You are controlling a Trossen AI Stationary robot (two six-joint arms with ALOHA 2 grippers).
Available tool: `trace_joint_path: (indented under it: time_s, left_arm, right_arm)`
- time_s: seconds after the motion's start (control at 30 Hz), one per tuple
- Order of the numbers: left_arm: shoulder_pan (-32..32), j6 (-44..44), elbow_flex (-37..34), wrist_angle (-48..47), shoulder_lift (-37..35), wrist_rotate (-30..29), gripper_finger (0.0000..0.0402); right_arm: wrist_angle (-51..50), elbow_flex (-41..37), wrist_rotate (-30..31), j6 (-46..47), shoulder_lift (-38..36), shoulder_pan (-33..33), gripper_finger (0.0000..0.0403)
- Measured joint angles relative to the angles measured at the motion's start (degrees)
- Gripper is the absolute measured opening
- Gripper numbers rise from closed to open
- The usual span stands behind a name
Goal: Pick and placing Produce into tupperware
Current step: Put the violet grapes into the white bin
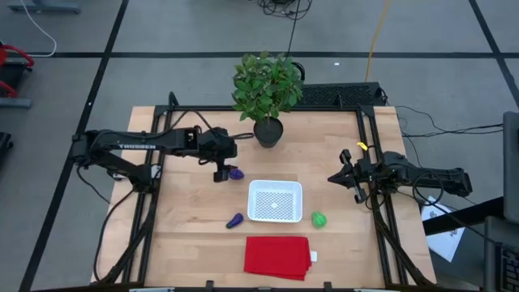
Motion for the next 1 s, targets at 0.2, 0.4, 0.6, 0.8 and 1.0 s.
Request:
trace_joint_path:
  time_s: [0.2, 0.4, 0.6, 0.8, 1.0]
  left_arm:
    - [-0.7, -0.8, 0.0, -3.2, 1.3, 1.2, 0.0289]
    - [-0.7, -0.9, -0.1, -4.8, 2.0, 1.4, 0.0290]
    - [-0.7, 1.0, -0.1, -4.8, 2.8, 2.8, 0.0291]
    - [-0.7, -0.5, -0.1, -3.3, 5.6, 0.5, 0.0305]
    - [-0.8, 1.7, 0.0, -1.3, 9.4, 1.5, 0.0319]
  right_arm:
    - [-0.1, 0.0, 0.0, 0.2, 0.0, 0.0, 0.0000]
    - [-0.2, 0.0, 0.0, 0.4, 0.0, 0.0, 0.0000]
    - [-0.4, 0.0, 0.0, 0.4, 0.0, 0.0, 0.0000]
    - [-0.4, 0.0, 0.0, 0.4, 0.0, 0.0, 0.0000]
    - [-0.5, 0.0, 0.0, 0.4, 0.5, 0.0, 0.0000]
